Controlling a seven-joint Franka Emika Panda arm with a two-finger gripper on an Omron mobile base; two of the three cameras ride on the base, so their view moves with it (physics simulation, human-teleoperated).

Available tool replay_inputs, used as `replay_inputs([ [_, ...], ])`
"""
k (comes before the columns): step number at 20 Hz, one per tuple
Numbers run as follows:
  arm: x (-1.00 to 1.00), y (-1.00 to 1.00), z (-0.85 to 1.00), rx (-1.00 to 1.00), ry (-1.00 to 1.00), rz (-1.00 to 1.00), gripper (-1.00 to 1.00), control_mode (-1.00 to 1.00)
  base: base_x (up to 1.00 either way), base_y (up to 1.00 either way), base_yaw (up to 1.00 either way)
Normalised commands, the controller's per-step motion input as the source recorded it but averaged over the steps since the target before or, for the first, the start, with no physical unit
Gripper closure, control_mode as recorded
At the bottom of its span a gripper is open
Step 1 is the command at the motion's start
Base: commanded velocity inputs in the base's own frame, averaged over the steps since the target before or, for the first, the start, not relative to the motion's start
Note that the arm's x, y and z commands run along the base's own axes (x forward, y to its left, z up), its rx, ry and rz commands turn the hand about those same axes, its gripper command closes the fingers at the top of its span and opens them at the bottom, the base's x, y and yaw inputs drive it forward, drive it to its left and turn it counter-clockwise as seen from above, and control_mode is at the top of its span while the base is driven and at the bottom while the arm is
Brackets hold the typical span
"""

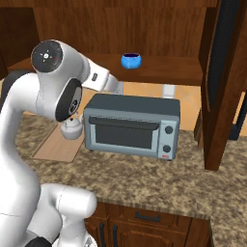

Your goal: Pick the kettle from the counter and place it on the tray. Then pick the mug from the cabinet and place it on the tray. Then close the cabinet doors.

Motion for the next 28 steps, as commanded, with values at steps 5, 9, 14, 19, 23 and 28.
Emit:
replay_inputs([
  [5, 0.22, 0.01, 0.21, -0.04, 0.0, 0.0, -1.0, -1.0, 0.0, 0.0, 0.0],
  [9, 0.21, -0.01, 0.1, 0.0, 0.09, 0.0, -1.0, -1.0, 0.0, 0.0, 0.0],
  [14, 0.28, -0.04, 0.0, 0.0, 0.01, 0.0, -1.0, -1.0, 0.0, 0.0, 0.0],
  [19, 0.27, -0.11, -0.06, -0.05, 0.0, 0.0, -1.0, -1.0, 0.0, 0.0, 0.0],
  [23, 0.37, -0.1, -0.02, -0.01, -0.01, 0.0, -1.0, -1.0, 0.0, 0.0, 0.0],
  [28, 0.35, -0.03, -0.01, 0.0, 0.0, 0.0, -1.0, -1.0, 0.0, 0.0, 0.0],
])
